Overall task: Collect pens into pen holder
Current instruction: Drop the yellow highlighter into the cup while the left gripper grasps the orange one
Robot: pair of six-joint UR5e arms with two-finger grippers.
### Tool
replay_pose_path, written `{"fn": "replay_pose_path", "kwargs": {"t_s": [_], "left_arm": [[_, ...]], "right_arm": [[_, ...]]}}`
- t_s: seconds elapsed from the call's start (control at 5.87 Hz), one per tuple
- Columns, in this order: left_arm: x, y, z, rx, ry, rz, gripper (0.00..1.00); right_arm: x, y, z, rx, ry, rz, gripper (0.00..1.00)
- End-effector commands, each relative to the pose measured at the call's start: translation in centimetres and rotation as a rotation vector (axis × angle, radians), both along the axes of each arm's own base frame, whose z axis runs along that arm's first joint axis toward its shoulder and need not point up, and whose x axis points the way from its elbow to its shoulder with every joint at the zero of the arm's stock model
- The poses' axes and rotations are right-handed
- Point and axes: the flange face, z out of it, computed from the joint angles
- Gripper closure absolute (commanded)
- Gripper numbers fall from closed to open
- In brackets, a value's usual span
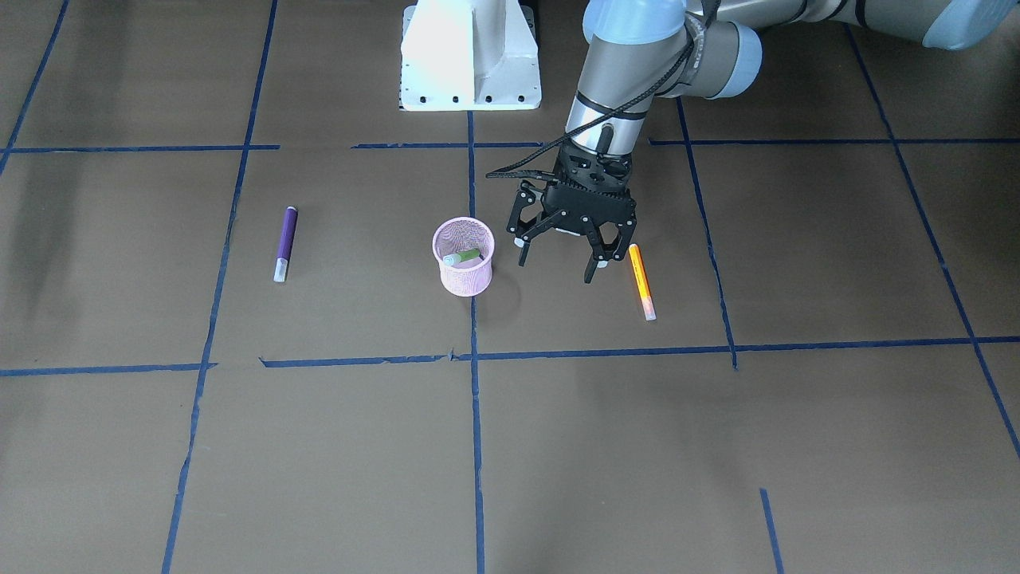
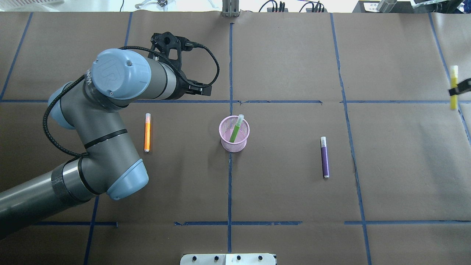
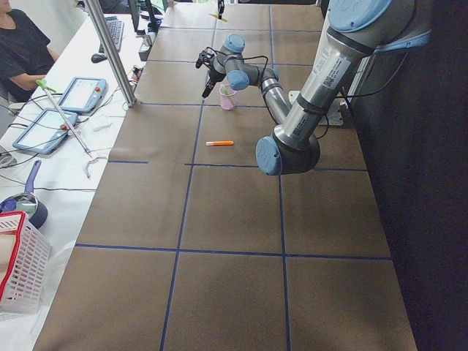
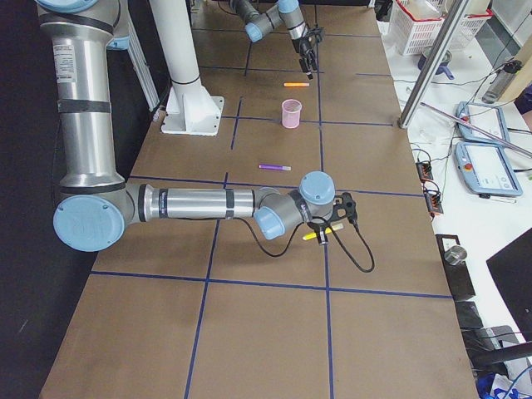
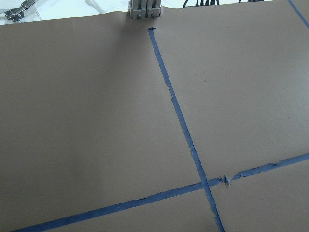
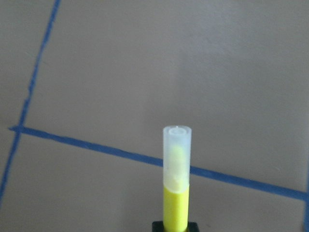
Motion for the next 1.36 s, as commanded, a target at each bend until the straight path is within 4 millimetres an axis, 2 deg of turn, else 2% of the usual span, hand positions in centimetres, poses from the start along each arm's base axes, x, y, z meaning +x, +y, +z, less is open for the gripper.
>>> {"fn": "replay_pose_path", "kwargs": {"t_s": [0.0, 0.17, 0.34, 0.51, 0.68, 0.85, 1.02, 1.19], "left_arm": [[0.0, 0.0, 0.2, -0.002, -0.001, 0.000, 0.10], [-0.1, 0.0, 1.3, -0.010, -0.014, 0.000, 0.10], [-0.1, 0.0, 2.1, -0.018, -0.024, 0.000, 0.11], [-0.2, -0.3, 2.3, -0.024, -0.032, -0.005, 0.11], [-0.6, -0.5, 3.7, -0.056, -0.043, 0.018, 0.11], [-0.8, -0.5, 4.8, -0.078, -0.049, 0.032, 0.11], [-0.7, -0.6, 5.1, -0.084, -0.055, 0.033, 0.10], [-0.6, -0.6, 5.5, -0.090, -0.058, 0.039, 0.09]], "right_arm": [[-7.7, -0.6, -10.1, 0.012, -0.164, 0.104, 1.00], [-14.9, 1.7, -16.7, 0.048, -0.199, 0.171, 1.00], [-20.3, 2.5, -22.9, 0.028, -0.282, 0.231, 1.00], [-24.4, 3.3, -27.4, 0.029, -0.351, 0.278, 1.00], [-27.6, 6.0, -29.4, 0.067, -0.355, 0.316, 1.00], [-28.6, 7.4, -34.9, 0.057, -0.329, 0.330, 1.00], [-32.7, 11.2, -38.2, 0.051, -0.299, 0.407, 1.00], [-37.3, 14.8, -39.1, 0.092, -0.274, 0.462, 1.00]]}}
